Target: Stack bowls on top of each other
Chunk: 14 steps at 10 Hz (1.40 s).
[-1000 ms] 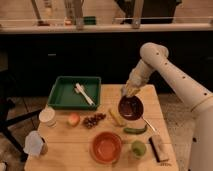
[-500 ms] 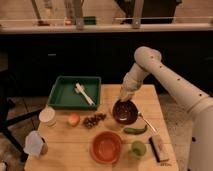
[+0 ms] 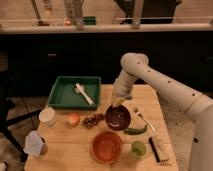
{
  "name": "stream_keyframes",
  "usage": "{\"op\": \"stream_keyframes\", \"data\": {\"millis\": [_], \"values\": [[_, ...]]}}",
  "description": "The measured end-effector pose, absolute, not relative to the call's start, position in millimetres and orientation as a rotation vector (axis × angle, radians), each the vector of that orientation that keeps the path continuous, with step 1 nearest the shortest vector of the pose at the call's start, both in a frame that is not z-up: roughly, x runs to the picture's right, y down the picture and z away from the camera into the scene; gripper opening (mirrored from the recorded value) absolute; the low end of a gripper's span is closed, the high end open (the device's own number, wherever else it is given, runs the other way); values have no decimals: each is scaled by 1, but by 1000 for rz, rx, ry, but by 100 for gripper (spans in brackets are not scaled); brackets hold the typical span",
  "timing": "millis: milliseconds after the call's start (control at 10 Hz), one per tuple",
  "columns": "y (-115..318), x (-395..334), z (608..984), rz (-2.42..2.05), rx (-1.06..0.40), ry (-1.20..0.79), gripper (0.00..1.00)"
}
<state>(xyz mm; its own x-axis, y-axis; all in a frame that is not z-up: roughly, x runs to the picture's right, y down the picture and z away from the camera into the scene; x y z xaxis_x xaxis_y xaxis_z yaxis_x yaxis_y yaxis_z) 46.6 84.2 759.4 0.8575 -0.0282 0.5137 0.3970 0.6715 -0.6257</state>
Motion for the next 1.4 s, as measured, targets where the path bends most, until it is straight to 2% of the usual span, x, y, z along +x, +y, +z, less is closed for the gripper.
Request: {"op": "stream_keyframes", "data": {"millis": [500,1400], "values": [[103,31,760,-283,-850,-501,0],[130,14,738,-326,-891,-559,0]]}}
